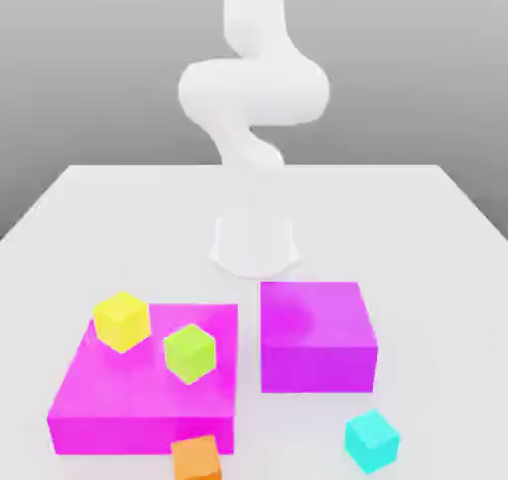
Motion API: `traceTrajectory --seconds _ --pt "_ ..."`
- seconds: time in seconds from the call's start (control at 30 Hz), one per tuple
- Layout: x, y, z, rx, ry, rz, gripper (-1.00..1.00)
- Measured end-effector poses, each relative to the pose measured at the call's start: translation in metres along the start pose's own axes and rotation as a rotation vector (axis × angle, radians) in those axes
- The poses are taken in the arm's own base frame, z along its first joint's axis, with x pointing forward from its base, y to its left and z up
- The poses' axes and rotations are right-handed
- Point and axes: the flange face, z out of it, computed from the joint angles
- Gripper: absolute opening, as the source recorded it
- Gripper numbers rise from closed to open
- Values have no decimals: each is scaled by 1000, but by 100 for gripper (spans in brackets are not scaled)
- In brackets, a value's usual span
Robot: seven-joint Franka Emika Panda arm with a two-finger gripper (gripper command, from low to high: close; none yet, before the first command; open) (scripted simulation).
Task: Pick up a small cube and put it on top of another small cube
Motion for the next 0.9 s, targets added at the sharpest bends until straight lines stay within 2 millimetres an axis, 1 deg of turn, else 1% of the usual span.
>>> traceTrajectory --seconds 0.13,0.23,0.37,0.5,0.63,0.7,0.87,0.9 --pt "-19 -8 81 -70 -89 -64 0" --pt "-40 -9 137 -119 -156 -112 0" --pt "-76 -3 208 -179 -247 -177 0" --pt "-121 10 273 -236 -341 -242 0" --pt "-175 29 329 -286 -440 -315 0" --pt "-202 42 354 -312 -489 -348 0" --pt "-271 84 407 -371 -610 -418 0" --pt "-280 91 416 -376 -620 -424 0"
